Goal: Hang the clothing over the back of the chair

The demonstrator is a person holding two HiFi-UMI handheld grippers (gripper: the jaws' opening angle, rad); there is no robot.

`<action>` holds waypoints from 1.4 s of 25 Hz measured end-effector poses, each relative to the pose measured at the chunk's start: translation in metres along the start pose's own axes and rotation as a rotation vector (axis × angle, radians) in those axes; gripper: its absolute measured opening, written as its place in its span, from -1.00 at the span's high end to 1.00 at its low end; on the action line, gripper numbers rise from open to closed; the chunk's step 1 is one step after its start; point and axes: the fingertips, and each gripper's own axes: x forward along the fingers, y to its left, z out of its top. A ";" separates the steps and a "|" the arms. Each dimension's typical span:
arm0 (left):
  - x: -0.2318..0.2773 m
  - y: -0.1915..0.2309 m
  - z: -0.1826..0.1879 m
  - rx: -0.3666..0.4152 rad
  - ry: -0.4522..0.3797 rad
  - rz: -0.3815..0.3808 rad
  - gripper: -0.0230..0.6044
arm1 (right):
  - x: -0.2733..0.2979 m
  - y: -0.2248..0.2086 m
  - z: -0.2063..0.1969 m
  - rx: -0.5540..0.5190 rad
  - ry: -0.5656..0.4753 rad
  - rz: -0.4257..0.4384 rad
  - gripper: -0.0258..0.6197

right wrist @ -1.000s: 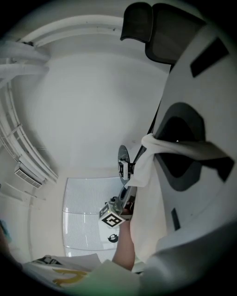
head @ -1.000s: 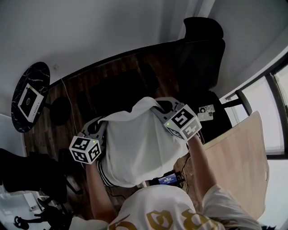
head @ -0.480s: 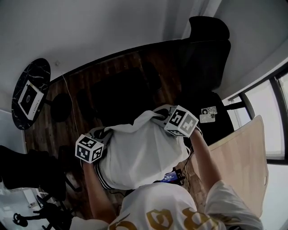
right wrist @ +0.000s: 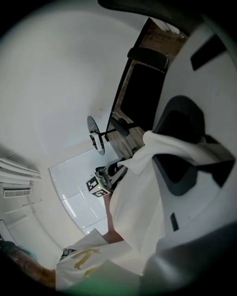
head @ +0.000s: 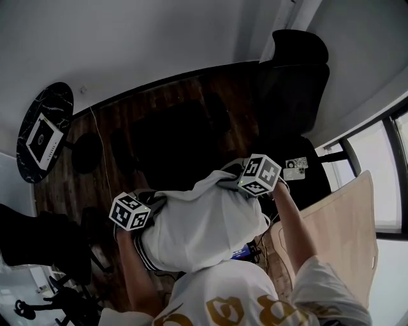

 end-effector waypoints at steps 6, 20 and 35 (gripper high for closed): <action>-0.003 -0.001 -0.007 0.014 0.003 -0.044 0.23 | 0.003 0.021 -0.010 0.053 0.085 0.193 0.33; -0.031 0.000 0.007 -0.021 -0.125 -0.029 0.02 | -0.023 0.014 0.013 0.062 -0.003 0.096 0.18; -0.117 -0.006 0.041 0.118 -0.302 0.280 0.84 | -0.096 0.031 0.065 -0.221 -0.166 -0.595 0.82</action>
